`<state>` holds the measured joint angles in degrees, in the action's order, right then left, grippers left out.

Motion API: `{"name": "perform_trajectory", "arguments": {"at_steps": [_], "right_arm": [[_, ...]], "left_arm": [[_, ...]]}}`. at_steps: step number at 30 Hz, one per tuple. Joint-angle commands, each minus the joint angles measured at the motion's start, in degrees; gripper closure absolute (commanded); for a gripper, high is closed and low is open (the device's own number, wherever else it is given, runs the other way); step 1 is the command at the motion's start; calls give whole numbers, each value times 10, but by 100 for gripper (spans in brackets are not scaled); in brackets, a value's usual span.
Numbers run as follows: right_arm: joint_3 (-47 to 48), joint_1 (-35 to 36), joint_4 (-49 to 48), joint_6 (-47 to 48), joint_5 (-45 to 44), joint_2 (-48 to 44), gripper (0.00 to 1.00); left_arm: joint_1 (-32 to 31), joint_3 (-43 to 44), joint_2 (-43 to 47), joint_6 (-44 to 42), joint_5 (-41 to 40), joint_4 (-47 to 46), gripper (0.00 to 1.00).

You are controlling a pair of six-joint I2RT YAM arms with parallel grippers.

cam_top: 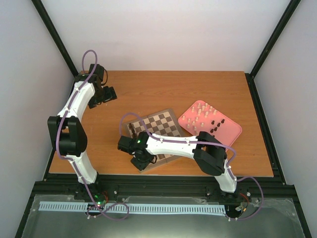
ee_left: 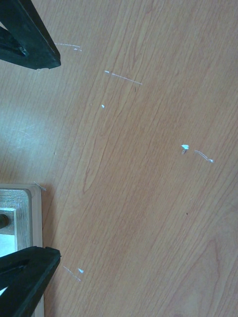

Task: Set up the chess pieces on the board
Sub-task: Place the chess piece on the chessboard.

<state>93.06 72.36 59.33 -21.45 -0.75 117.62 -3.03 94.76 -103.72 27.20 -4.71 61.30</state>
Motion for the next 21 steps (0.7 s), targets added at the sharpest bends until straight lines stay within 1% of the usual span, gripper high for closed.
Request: {"name": "perform_trajectory", "arguments": {"at_steps": [1,11,16,21], "right_arm": [[7,-2,-6,12,-8,-1,69],[15,-7,11,20,-18,-7,68],[-1,-9,-5,28,-16,-38,59],[0,-13,-8,29,-19,-42,58]], "left_arm": [[-4,4,21,0,-3,-3,0],[-4,3,23,-1,-5,0,0],[-3,2,23,-1,-6,-1,0],[-4,6,23,-2,-6,1,0]]}}
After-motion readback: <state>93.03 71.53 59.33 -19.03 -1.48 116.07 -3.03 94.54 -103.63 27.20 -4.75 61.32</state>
